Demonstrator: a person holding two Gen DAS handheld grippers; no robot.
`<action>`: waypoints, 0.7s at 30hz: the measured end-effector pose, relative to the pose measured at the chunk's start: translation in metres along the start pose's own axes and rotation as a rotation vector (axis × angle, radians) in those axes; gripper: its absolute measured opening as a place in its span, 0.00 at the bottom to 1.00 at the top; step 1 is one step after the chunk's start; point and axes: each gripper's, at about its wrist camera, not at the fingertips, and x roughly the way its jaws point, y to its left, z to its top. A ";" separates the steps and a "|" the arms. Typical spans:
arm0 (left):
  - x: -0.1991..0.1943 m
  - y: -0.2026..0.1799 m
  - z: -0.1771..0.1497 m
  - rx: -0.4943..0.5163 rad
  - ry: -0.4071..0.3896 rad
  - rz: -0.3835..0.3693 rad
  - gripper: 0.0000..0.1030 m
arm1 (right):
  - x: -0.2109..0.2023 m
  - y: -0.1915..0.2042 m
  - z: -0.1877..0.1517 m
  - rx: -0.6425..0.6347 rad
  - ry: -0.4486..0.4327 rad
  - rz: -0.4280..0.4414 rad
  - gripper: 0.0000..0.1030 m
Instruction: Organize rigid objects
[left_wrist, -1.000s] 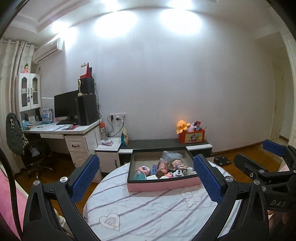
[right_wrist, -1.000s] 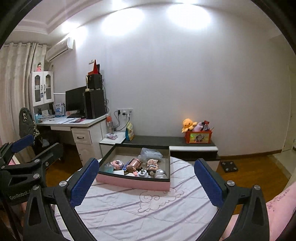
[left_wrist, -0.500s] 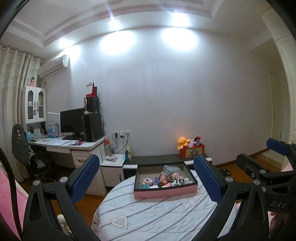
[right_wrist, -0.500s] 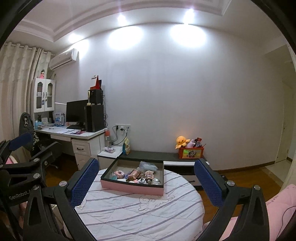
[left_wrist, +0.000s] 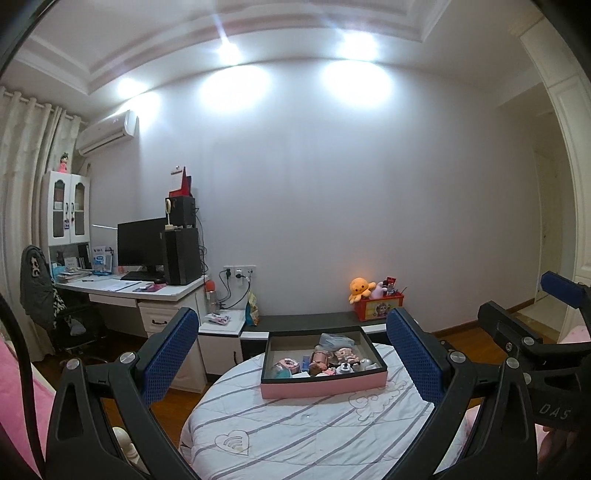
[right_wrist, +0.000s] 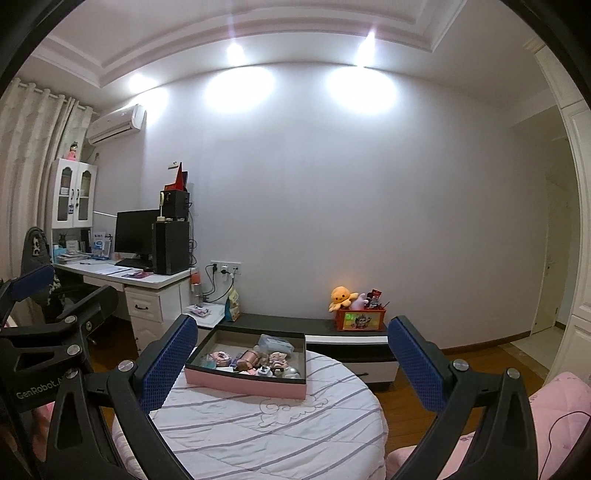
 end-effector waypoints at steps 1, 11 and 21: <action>0.000 0.000 0.000 -0.001 0.002 0.000 1.00 | -0.001 0.000 0.000 -0.002 -0.002 -0.005 1.00; -0.001 0.001 -0.001 -0.001 -0.006 0.004 1.00 | -0.003 0.000 0.002 -0.002 -0.005 -0.012 1.00; -0.001 0.000 -0.003 0.000 -0.014 0.009 1.00 | -0.004 0.001 0.000 -0.002 -0.006 -0.011 1.00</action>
